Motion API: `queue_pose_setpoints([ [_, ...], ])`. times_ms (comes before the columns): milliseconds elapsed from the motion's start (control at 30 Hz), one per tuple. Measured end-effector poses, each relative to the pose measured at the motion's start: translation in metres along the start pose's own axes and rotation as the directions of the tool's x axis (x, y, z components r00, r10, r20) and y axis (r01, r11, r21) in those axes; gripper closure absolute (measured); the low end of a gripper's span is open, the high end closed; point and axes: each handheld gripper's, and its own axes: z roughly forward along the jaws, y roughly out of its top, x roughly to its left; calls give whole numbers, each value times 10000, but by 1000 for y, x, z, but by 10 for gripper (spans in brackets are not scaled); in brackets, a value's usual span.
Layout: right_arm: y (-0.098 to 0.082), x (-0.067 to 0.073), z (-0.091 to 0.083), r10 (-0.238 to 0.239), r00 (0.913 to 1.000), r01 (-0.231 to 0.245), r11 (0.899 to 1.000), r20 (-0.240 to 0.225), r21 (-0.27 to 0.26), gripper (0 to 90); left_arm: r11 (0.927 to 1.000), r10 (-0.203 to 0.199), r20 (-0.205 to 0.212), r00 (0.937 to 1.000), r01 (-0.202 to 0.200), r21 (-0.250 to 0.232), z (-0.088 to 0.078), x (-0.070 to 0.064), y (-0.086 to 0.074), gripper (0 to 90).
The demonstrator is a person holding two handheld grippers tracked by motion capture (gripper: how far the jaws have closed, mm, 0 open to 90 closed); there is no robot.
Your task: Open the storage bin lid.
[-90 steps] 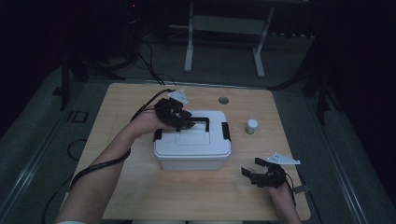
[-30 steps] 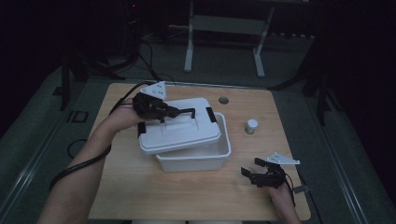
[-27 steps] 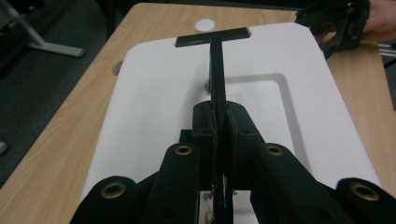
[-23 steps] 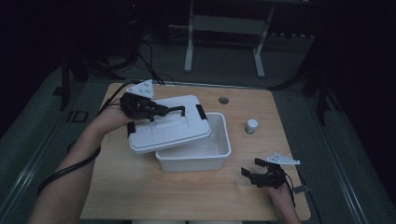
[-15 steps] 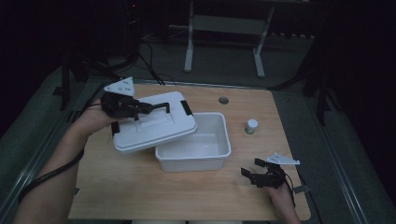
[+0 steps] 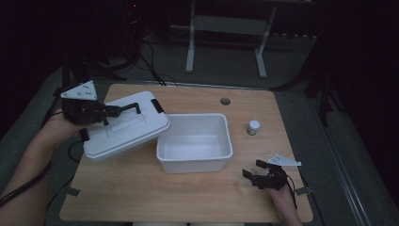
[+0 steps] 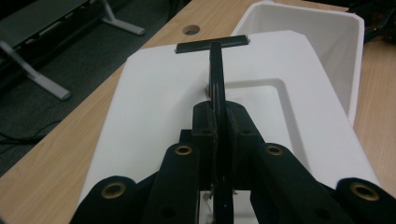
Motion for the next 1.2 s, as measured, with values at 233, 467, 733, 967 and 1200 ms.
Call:
queue_pose_setpoints([
  [233,-1,0,0,36,10000,-36,10000,6,-32,145,9985,-496,-491,9976,506,195,-21,5,-32,835],
  [467,0,2,0,29,10000,-29,10000,17,-3,145,9931,-1109,-615,9919,1130,306,-10,3,-71,835],
  [733,0,2,0,-31,10000,31,10000,19,26,145,9850,-1514,-515,9871,1551,755,13,2,-103,835],
  [967,0,2,0,-37,10000,37,10000,8,10,145,9786,-1919,-286,9810,1935,699,36,0,-123,835],
  [1200,0,2,-1,-58,10000,58,10000,10,-3,145,9746,-2079,62,9781,2066,868,57,-3,-133,835],
])
